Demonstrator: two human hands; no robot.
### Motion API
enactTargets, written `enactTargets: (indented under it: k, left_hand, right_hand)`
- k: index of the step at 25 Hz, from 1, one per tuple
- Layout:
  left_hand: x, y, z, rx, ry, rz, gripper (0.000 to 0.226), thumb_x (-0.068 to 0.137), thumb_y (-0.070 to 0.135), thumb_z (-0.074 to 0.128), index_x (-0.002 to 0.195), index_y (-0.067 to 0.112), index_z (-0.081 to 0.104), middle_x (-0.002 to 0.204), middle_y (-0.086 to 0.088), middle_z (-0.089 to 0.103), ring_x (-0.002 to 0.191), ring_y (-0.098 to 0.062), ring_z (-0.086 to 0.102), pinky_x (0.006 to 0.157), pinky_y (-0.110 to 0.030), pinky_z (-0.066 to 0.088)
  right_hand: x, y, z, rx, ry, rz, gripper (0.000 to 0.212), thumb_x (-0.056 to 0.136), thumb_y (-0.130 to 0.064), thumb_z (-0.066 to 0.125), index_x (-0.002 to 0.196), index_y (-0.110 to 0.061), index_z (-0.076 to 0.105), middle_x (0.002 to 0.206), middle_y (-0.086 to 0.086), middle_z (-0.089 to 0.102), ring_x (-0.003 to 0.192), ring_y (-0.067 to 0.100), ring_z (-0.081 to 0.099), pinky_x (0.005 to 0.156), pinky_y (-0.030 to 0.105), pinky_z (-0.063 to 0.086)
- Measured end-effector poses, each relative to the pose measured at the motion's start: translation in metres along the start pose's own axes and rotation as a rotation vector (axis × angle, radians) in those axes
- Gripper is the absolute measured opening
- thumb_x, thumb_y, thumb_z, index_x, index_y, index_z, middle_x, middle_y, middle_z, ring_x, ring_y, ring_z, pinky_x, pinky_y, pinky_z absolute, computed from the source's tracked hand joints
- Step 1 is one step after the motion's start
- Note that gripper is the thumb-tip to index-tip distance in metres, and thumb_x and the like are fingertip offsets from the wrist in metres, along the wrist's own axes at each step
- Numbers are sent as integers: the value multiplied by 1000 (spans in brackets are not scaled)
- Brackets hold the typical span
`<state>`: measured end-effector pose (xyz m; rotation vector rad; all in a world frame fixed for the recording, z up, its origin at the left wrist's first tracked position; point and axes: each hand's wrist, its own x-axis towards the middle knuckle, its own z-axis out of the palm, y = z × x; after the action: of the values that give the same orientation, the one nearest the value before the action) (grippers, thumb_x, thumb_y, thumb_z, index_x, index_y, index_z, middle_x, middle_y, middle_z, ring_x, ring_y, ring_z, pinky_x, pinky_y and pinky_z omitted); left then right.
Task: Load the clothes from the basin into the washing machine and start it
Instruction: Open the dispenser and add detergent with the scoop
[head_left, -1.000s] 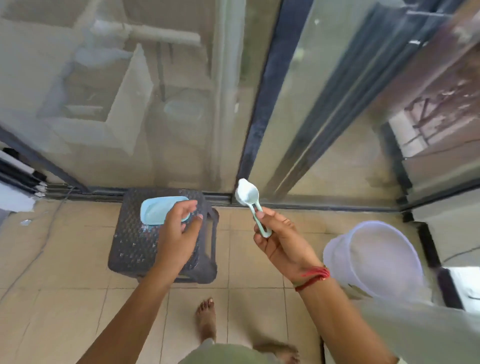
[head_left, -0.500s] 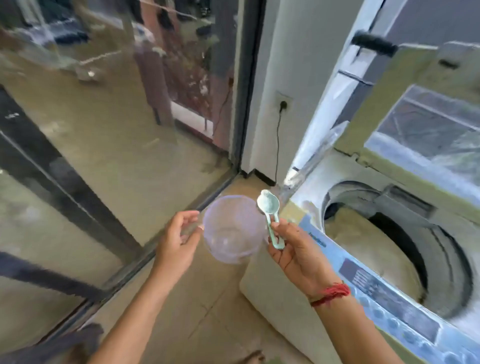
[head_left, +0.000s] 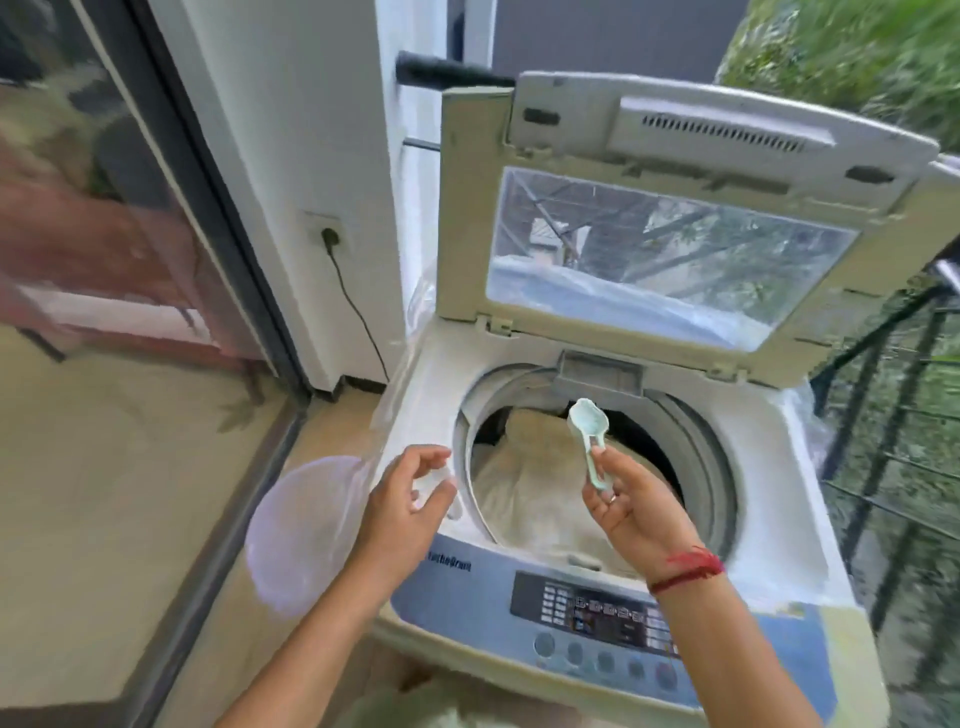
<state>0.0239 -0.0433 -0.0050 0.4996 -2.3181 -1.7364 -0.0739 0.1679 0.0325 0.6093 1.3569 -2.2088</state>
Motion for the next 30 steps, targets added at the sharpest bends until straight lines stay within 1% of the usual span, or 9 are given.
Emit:
enactTargets:
  k: [3,5,8,11,17,22,24,27,30]
  left_hand:
    - [41,8,13,63,-87,60,20,88,26,62,102,38,53,114,15,58,107,11,49,83,-19,41]
    - [66,11,18,86,-120,66,20,89,24,60,106,34,54,115,14,57,107,13,47,82,-15,39]
    - [94,14,24,115,-165,73,20,90,24,59,109,29,55,115,15,57,107,7,49,85,-18,41]
    - [115,15,29,122,-195,75,22,90,24,59,109,30,52,114,13,56,109,1,50,80,-14,38]
    - [156,16,47,178,-254,80,24,89,25,60,112,26,53,113,8,57,107,-1,51,86,-18,37]
    - [172,11,71,257,-323,92,25,89,25,60,114,24,54,113,7,57,105,-3,51,88,-21,37]
    - [174,10,78,267,-337,86,25,90,25,59,114,23,54,115,7,55,103,0,49,87,-19,36]
    - [177,10,85,289,-333,108,25,90,24,59,114,23,54,115,5,55,102,1,48,87,-18,34]
    - [181,7,90,331,-327,133,27,89,24,59,116,20,55,114,5,56,101,0,48,87,-18,34]
  right_hand:
    - [30,-25,-12,39,75,-52,6,89,-5,56,92,-6,62,60,-3,54,43,2,48,51,13,49]
    - [52,-40,-15,1,103,-90,5,89,-6,57,92,-7,62,61,-3,53,39,2,47,49,14,49]
    - [87,-55,-18,-76,173,-138,7,86,-7,62,93,-8,63,72,1,56,54,6,52,50,15,50]
    - [117,-60,-15,-205,242,-188,4,85,-5,64,88,-8,63,75,4,57,65,12,54,54,17,51]
    - [151,-62,-16,-948,435,-507,4,72,-13,69,72,-13,65,70,-1,66,68,17,61,67,31,50]
    - [158,-57,-23,-1517,409,-816,11,73,-9,64,70,-11,53,71,4,59,64,26,54,56,30,37]
    - [160,-57,-25,-1754,409,-1016,15,69,-4,68,69,-9,54,66,7,55,57,29,53,50,29,34]
    - [161,-64,-31,-1984,481,-1281,25,59,4,72,65,-11,53,57,5,49,46,24,46,41,27,35]
    - [163,-66,-38,-2046,476,-1421,24,62,7,65,67,-12,51,59,4,47,47,22,43,43,28,36]
